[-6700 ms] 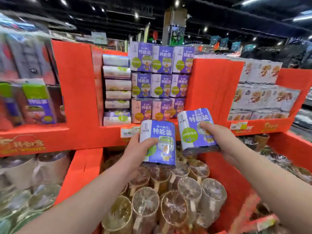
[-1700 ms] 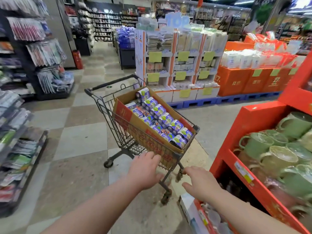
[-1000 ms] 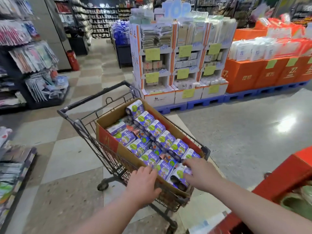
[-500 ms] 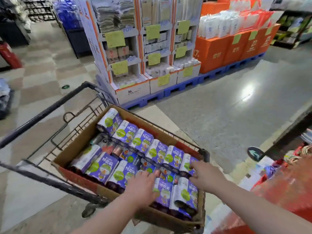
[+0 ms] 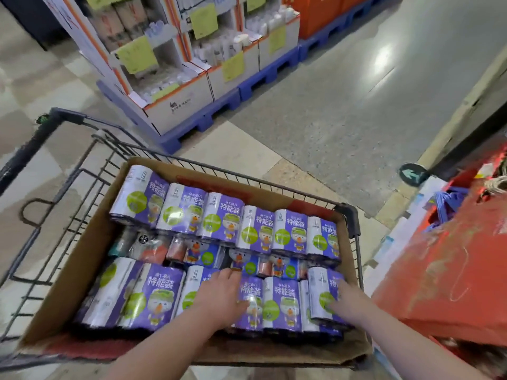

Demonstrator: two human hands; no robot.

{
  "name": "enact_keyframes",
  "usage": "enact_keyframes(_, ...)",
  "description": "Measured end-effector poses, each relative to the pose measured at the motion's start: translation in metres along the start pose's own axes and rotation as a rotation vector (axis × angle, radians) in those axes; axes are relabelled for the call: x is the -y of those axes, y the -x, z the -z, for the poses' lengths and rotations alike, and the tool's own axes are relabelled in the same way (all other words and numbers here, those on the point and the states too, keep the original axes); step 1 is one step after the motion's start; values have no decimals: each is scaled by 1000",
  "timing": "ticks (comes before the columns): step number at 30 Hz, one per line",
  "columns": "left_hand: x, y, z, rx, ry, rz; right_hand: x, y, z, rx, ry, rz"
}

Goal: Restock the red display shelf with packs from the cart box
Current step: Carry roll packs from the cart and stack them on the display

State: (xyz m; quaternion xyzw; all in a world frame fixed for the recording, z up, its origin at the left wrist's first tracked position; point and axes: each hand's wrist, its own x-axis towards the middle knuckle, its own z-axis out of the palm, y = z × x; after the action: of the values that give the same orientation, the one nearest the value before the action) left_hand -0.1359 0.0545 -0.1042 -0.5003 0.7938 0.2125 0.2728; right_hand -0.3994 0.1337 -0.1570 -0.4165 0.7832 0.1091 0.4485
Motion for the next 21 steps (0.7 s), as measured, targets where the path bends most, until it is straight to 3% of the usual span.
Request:
enact_keyframes(6, 15, -19, -2, 11, 65, 22, 9, -9, -14, -42, -284, -138)
enact_keyframes(14, 17, -44, 31, -326, 127, -6, 22, -10, -34, -75, -693, -258)
enact_keyframes(18, 29, -66, 52, -506, 1, -28, 27, -8, -44, 44, -965, -344)
enact_keyframes(21, 29, -84, 78, -450, -53, 66, 26, -11, -58, 128, -1145, -360)
